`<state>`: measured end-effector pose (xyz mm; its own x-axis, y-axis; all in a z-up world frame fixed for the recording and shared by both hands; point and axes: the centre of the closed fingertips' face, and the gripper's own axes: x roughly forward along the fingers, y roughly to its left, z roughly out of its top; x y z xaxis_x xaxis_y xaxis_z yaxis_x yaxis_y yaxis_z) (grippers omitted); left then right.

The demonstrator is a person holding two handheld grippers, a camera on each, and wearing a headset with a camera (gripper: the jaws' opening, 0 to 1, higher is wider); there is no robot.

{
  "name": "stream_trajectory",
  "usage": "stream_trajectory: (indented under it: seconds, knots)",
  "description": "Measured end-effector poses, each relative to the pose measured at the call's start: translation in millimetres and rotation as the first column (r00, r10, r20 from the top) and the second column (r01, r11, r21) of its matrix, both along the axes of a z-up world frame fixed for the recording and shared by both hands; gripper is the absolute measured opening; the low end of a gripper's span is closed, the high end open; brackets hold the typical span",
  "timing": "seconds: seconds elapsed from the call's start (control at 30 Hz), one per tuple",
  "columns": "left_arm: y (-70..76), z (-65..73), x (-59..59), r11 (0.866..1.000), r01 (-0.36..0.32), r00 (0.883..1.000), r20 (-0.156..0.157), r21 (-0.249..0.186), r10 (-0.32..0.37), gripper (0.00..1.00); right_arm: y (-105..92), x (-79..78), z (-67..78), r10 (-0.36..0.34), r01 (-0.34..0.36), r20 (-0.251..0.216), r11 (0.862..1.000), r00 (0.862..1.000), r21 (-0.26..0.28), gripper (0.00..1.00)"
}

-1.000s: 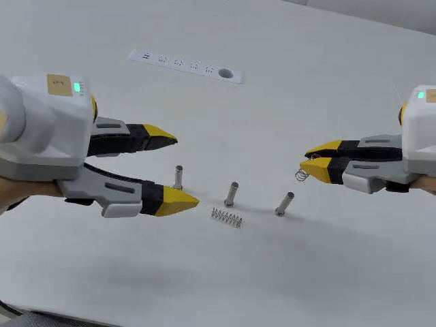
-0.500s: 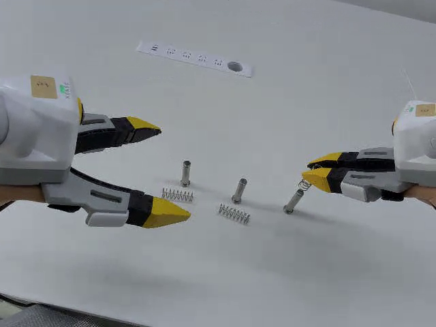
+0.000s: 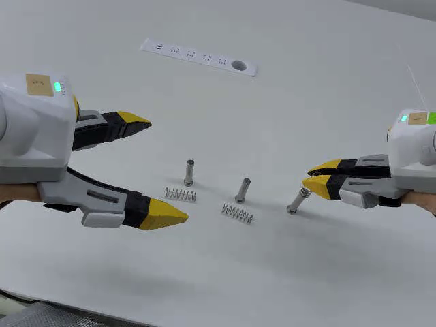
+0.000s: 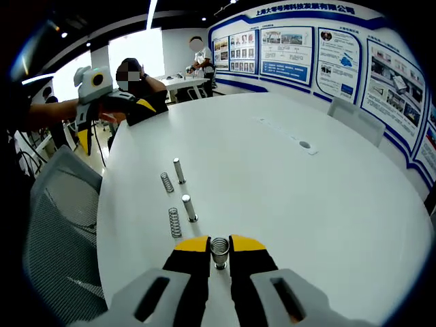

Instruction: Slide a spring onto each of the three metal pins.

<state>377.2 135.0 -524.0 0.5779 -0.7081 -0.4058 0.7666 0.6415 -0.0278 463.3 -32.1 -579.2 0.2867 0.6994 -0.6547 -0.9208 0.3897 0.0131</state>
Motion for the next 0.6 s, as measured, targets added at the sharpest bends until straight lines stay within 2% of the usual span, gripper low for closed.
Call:
stream_trajectory:
  seconds: [0.23,0.33,0.6]
  knots:
    - [3.8,-2.3,-2.4,1.0,-0.016,1.0,-0.01,0.002,0.016,0.92,2.3,1.0,-10.2,-0.003,0.003,-0.005,1.0,1.0,-0.012,0.11]
    - [5.8,-3.8,-3.5,1.0,-0.022,1.0,-0.016,0.006,0.023,0.91,3.2,-1.2,-19.6,0.012,-0.012,-0.004,0.999,1.0,-0.041,0.11]
    - [8.2,-7.1,-6.6,0.999,-0.034,0.999,-0.025,0.009,0.034,0.91,2.1,-1.0,-38.0,0.007,-0.008,-0.015,0.998,1.0,-0.069,0.11]
